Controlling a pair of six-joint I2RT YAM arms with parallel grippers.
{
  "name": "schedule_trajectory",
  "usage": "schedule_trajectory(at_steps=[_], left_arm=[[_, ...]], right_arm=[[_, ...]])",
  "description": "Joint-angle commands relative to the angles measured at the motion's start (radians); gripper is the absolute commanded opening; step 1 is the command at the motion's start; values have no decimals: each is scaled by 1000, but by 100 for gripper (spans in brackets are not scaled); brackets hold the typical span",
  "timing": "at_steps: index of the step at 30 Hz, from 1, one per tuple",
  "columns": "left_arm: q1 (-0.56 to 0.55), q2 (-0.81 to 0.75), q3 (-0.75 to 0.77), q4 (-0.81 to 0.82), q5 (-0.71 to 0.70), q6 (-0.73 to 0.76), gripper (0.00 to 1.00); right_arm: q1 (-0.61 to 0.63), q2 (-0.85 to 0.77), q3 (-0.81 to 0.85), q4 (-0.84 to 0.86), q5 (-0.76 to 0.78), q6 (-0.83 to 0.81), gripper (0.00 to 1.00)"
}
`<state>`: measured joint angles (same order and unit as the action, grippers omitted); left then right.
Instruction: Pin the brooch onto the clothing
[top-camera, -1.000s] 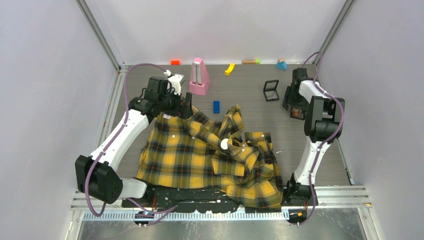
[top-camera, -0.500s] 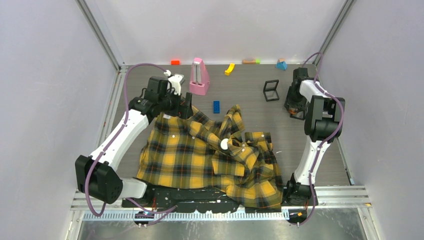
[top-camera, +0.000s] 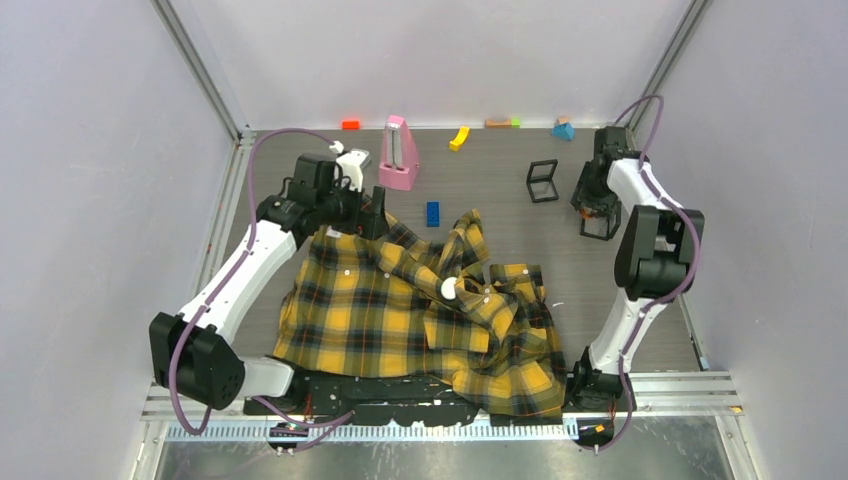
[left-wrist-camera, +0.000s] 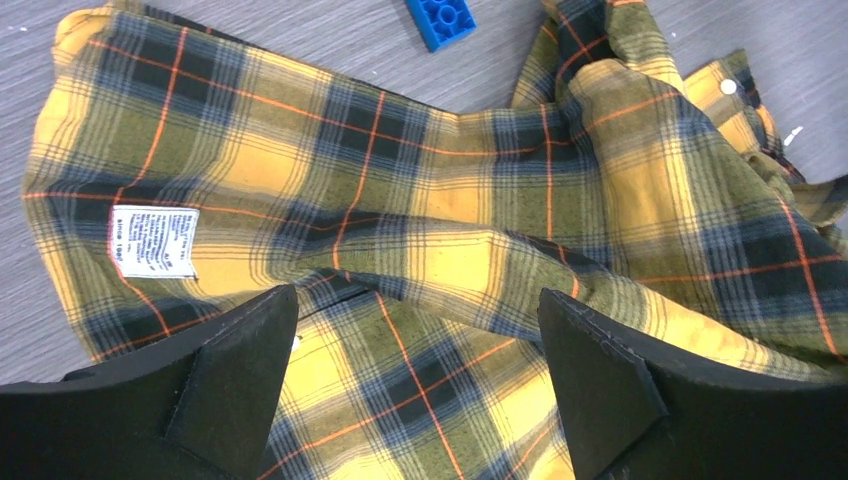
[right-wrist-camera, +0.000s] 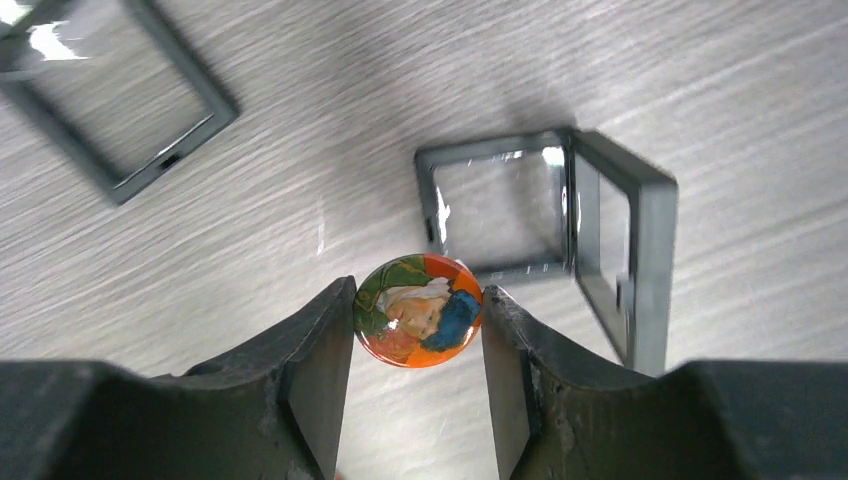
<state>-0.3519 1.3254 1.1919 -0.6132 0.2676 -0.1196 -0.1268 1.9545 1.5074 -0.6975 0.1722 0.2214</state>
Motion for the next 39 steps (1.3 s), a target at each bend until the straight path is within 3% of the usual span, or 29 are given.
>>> schedule_trajectory(at_steps=[1, 5, 14, 24, 36, 39], left_arm=[[-3, -49, -2, 65, 94, -2, 92], [-30, -83, -17, 166, 162, -115, 89], [-268, -214, -161, 507, -15, -335, 88], [-413, -205, -244, 724, -116, -423, 86], [-433, -139, -220, 763, -203, -440, 58], [-435, -127, -213, 774, -217, -431, 56]], right_arm=[[50, -216, -43, -2, -27, 98, 37], [163, -366, -114, 10, -62, 208, 36], [474, -673, -349, 278, -121, 588, 35], [679, -740, -390, 456, -74, 847, 31], [765, -745, -389, 497, -66, 902, 31], [780, -754, -391, 495, -47, 903, 31]])
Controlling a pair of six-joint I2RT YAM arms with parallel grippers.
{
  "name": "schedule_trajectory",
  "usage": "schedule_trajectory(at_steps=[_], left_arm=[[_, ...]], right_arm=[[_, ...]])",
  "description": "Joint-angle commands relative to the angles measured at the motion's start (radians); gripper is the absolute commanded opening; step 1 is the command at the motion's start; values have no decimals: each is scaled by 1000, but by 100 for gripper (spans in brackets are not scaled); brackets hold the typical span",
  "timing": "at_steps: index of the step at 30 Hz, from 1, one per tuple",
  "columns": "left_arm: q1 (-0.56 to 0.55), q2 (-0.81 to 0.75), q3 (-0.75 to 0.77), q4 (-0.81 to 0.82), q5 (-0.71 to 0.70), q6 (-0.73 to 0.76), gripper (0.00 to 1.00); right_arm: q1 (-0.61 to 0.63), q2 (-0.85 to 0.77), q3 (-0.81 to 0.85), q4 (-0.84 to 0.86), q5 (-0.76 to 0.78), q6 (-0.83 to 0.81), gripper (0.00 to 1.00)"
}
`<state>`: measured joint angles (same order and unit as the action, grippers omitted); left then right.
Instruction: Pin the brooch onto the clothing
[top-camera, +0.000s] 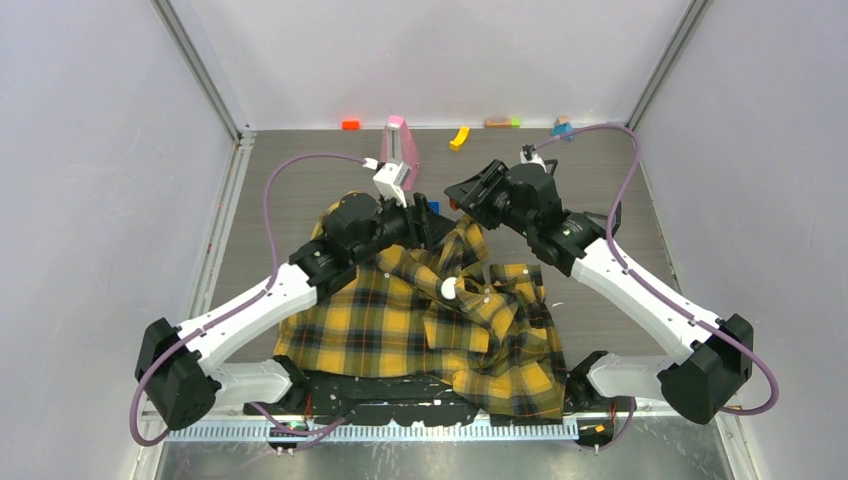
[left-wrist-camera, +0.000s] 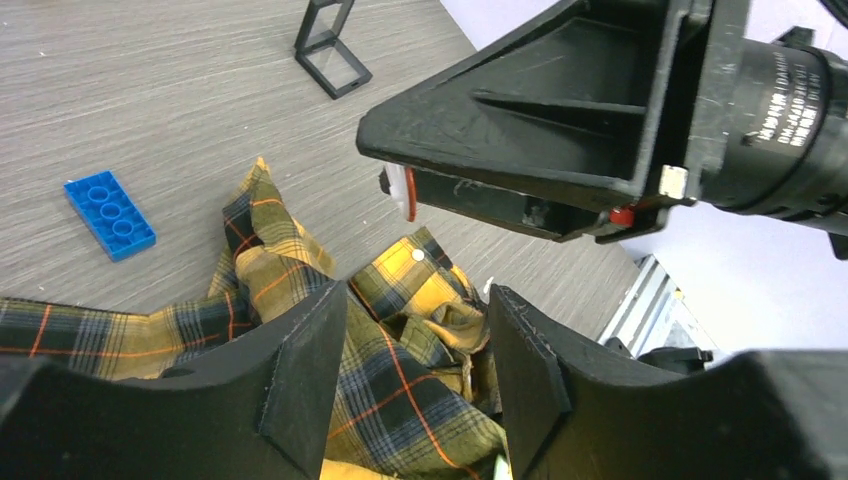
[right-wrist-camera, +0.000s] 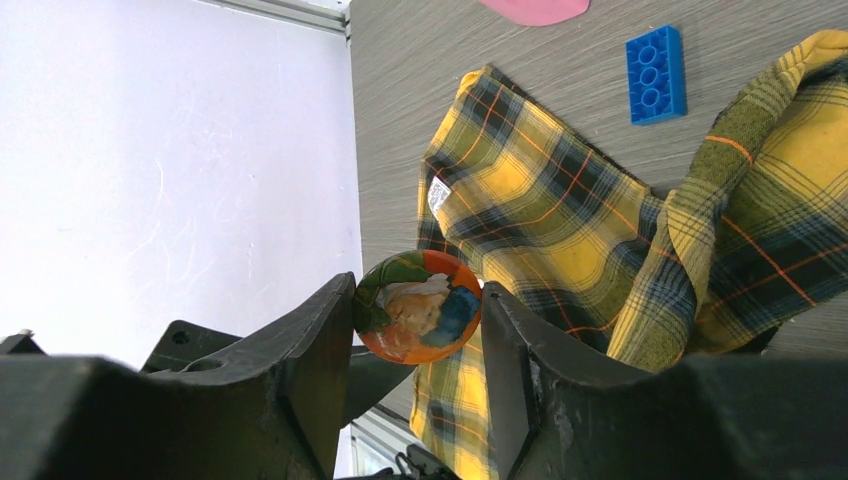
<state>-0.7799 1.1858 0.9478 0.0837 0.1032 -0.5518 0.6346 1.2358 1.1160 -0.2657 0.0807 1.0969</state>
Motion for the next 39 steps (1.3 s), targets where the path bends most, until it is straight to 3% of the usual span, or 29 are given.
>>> schedule_trajectory(at_steps=[1, 17, 26, 29, 31, 35, 36, 39], left_arm=[[-6, 18, 34, 77, -53, 6, 55], [-7, 85, 75, 140, -43, -1, 47], [-7, 135, 106, 143, -50, 8, 22], [-7, 144, 106, 137, -37, 18, 1], [-7, 145, 98, 123, -23, 23, 0], [-5, 112, 74, 73, 14, 55, 0], [-1, 99, 68, 53, 33, 68, 0], [31, 62, 52, -4, 178, 103, 0]], right_arm=[[21, -37, -3, 63, 54, 28, 31], [47, -49, -34, 83, 58, 64, 31], [50, -76, -55, 78, 59, 74, 31], [51, -88, -62, 59, 70, 59, 32], [50, -97, -65, 54, 70, 32, 38], [31, -122, -61, 40, 47, -80, 63], [3, -129, -58, 39, 24, -103, 64], [-86, -142, -64, 36, -184, -220, 69]])
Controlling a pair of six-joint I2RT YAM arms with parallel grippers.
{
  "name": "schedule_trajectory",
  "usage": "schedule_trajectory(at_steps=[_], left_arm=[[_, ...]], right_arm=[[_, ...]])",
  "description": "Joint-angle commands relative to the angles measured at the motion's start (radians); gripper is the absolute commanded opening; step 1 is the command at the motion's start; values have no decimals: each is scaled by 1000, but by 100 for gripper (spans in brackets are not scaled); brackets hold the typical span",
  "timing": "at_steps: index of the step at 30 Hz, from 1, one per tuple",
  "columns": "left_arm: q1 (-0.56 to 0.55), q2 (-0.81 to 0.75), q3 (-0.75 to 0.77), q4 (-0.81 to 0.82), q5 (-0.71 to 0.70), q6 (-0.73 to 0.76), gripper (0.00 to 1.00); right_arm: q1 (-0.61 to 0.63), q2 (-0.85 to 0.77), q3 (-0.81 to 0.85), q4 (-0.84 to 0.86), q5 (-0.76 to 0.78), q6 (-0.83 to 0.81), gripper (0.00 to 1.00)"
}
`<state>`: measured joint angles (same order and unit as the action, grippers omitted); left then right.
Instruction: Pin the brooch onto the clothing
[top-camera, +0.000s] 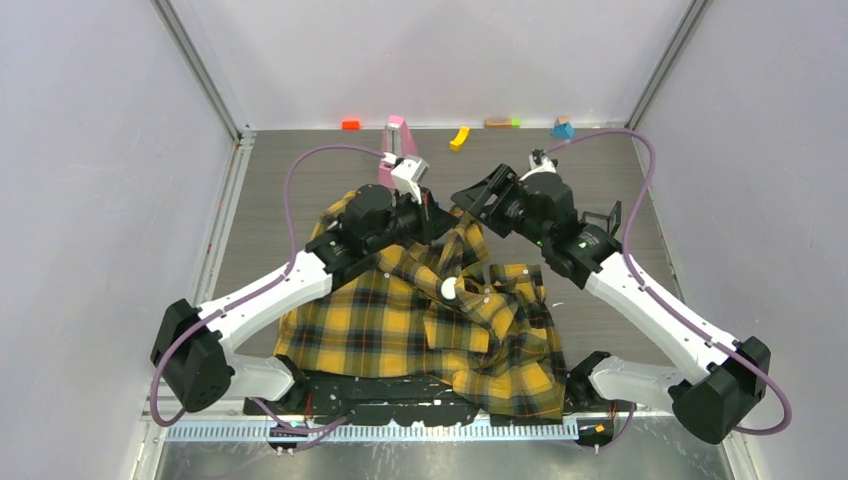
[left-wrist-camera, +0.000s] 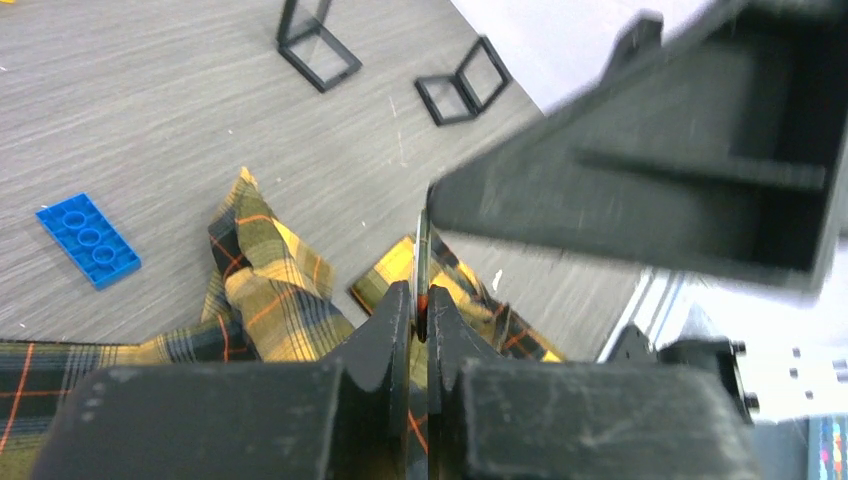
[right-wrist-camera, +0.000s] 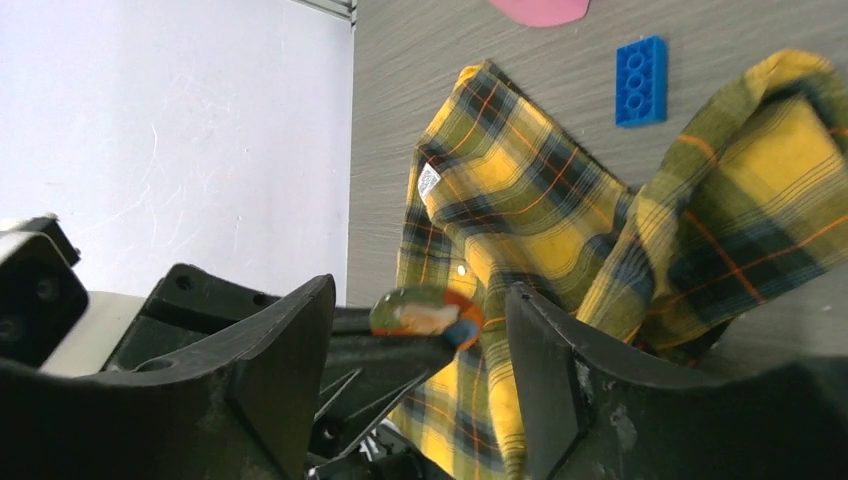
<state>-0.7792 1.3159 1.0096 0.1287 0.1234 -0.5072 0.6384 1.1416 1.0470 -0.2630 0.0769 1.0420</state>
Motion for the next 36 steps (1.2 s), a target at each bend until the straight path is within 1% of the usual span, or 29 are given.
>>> schedule_trajectory(at_steps=[1, 2, 3, 4, 6, 8, 9, 12, 13, 15, 18, 23, 26, 31, 33, 34, 35, 36], left_arm=[[48, -75, -12, -66, 228, 75, 0], [66, -78, -12, -88, 314, 96, 0], [81, -79, -8, -117, 393, 113, 0], [98, -84, -3, -148, 461, 124, 0], [141, -99, -11, -162, 595, 115, 0], [189, -120, -30, -138, 712, 78, 0], [214, -125, -38, -110, 792, 48, 0], [279, -115, -42, -55, 965, -33, 0], [292, -106, -42, -25, 1014, -64, 0], [297, -98, -45, 28, 1072, -110, 0], [299, -105, -39, 23, 1095, -108, 0], [300, -105, -38, -39, 1104, -60, 0], [301, -103, -43, -61, 1103, -39, 0], [301, -104, -43, -63, 1095, -38, 0], [301, -101, -42, -65, 1087, -38, 0], [301, -99, -42, -67, 1078, -38, 0], [301, -98, -41, -72, 1063, -38, 0], [301, -97, -41, -73, 1053, -37, 0]], right_arm=[[-138, -54, -3, 36, -231, -191, 69], [-157, -57, -7, 39, -340, -255, 69], [-186, -67, -14, 40, -389, -290, 69], [-194, -85, -19, 41, -476, -352, 69], [-202, -121, -35, 37, -571, -428, 69], [-203, -156, -51, 35, -652, -467, 69], [-203, -165, -60, 35, -700, -475, 70], [-201, -173, -84, 66, -794, -443, 69], [-198, -168, -92, 99, -836, -413, 69], [-179, -156, -107, 136, -857, -389, 66], [-120, -138, -113, 162, -835, -383, 61], [-51, -77, -114, 311, -828, -320, 52], [-45, -58, -109, 344, -821, -309, 47], [-43, -41, -94, 337, -819, -320, 35], [-44, -37, -89, 318, -814, -334, 30], [-43, -35, -87, 305, -812, -340, 25], [-43, -33, -83, 294, -808, -349, 22], [-43, -30, -82, 290, -807, -352, 14]])
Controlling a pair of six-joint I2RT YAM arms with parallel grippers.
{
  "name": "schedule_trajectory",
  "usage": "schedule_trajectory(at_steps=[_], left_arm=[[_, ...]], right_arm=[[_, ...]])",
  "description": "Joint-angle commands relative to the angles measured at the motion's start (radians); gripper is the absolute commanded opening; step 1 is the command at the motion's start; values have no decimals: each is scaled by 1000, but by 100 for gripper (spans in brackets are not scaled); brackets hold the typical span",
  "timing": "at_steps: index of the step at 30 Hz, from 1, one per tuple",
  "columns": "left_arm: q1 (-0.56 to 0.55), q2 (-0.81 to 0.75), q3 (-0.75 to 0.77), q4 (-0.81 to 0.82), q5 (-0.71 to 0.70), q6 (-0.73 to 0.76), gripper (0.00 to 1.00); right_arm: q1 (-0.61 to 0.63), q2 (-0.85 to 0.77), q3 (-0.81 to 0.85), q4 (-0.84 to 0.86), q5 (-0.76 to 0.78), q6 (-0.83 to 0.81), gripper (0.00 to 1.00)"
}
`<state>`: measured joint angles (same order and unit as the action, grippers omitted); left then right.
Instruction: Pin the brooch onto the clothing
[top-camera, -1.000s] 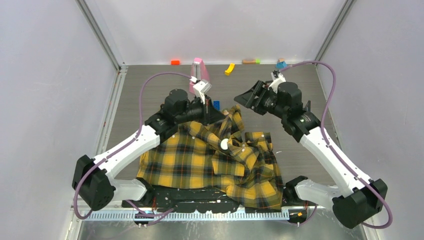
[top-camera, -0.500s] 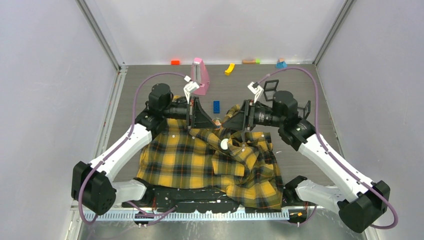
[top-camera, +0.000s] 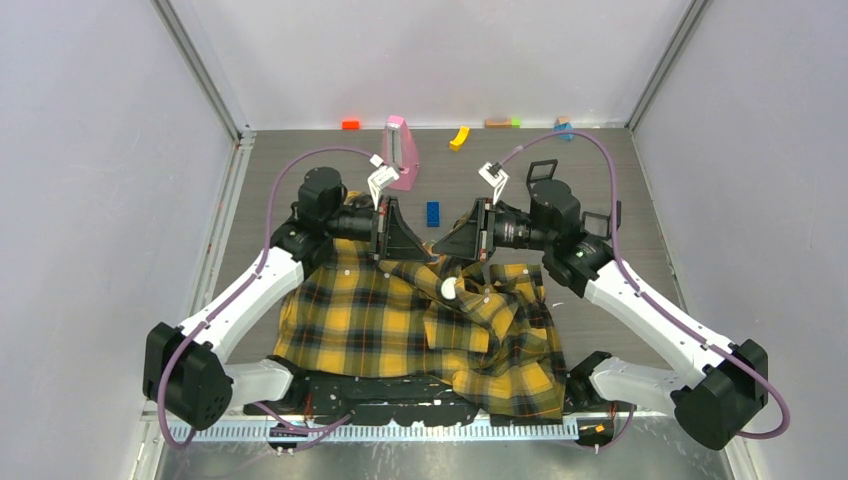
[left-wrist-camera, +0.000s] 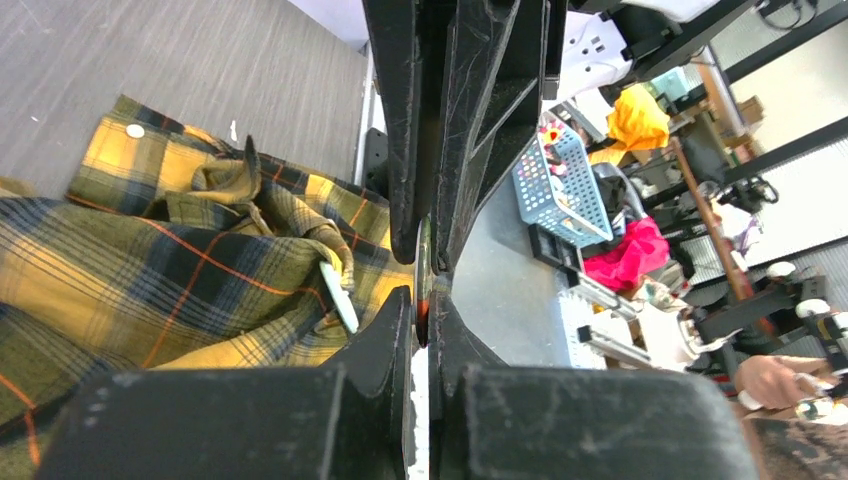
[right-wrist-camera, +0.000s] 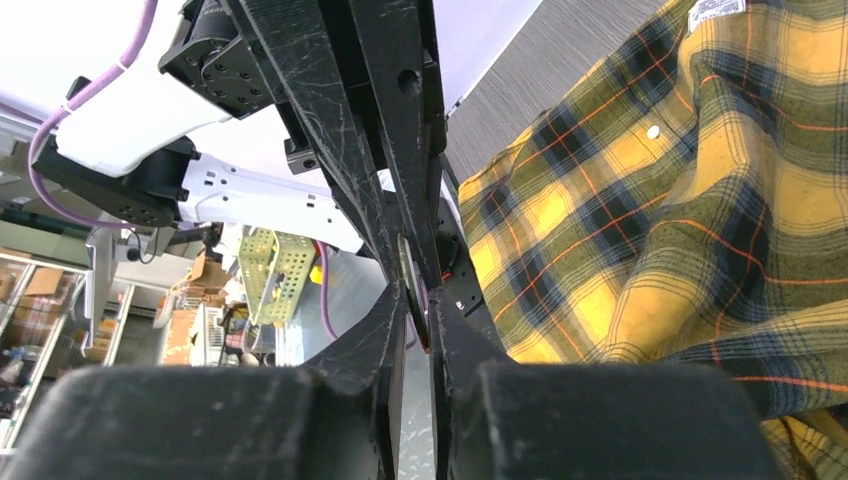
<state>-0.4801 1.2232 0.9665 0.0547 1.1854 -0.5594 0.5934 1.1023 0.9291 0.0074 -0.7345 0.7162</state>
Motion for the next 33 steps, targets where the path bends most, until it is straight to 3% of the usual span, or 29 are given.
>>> schedule_trajectory(at_steps=[1, 2, 3, 6, 7, 9, 14, 19, 25, 30, 33], left_arm=[[3, -3, 2, -2, -25, 14, 0], [3, -2, 3, -10, -46, 15, 0], [6, -4, 6, -28, -74, 15, 9], [38, -12, 11, -89, -145, 27, 61], [58, -20, 10, -108, -175, 31, 72], [105, -37, 5, -144, -236, 21, 81], [185, -79, -11, -170, -363, -191, 87], [186, -114, -84, -91, -435, -447, 85], [183, -122, -129, -95, -444, -515, 85], [173, -131, -153, -98, -449, -536, 84], [164, -140, -170, -96, -446, -549, 68]], right_arm=[[2, 11, 37, 14, 8, -31, 10], [1, 11, 37, 13, 11, -34, 3], [1, 11, 37, 8, 23, -44, 2], [10, 0, 52, -56, 93, -107, 1], [17, -4, 60, -113, 161, -168, 1], [57, -19, 86, -191, 300, -276, 1], [108, -44, 56, -165, 543, -454, 1], [227, -33, 41, -67, 683, -594, 1], [449, 60, 123, -58, 1002, -865, 1], [560, 147, 149, 9, 1117, -982, 1], [599, 176, 158, 65, 1183, -1058, 1]])
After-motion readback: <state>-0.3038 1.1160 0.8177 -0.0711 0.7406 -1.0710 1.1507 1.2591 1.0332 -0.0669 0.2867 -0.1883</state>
